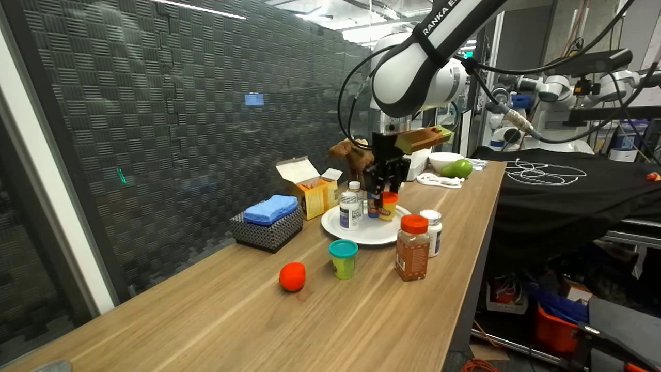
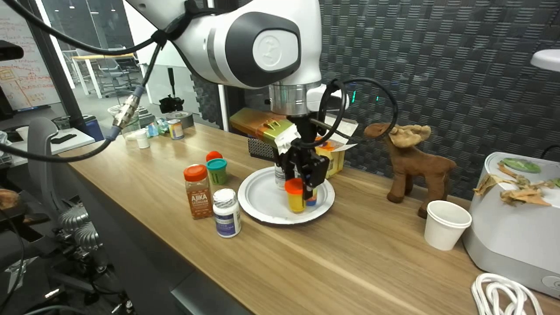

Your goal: Pick up all the objects surrounding the white plate and arrange them on the plate

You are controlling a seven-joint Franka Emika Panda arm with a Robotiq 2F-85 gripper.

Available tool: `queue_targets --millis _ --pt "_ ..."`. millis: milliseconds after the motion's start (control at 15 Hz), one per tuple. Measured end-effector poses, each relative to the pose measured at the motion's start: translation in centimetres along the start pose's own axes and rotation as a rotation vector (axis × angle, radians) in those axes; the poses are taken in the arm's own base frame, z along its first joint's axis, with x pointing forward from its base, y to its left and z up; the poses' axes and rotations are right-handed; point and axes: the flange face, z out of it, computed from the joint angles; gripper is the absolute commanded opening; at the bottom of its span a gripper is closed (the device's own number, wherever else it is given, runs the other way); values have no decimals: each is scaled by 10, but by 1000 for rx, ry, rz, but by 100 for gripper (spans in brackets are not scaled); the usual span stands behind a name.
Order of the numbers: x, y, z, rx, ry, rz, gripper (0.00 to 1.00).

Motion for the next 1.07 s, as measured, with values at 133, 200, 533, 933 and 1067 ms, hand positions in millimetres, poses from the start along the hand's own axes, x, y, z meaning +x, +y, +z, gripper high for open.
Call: queue_targets --millis 133,200,533,933,1067 --pt "0 -1 1 1 -1 -5 79" --pt "0 -1 1 1 -2 -5 85" --pt "-3 0 0 1 -1 -5 100" --pt "-21 6 -28 -11 27 36 100" --pt "-35 5 -42 -18 37 73 100"
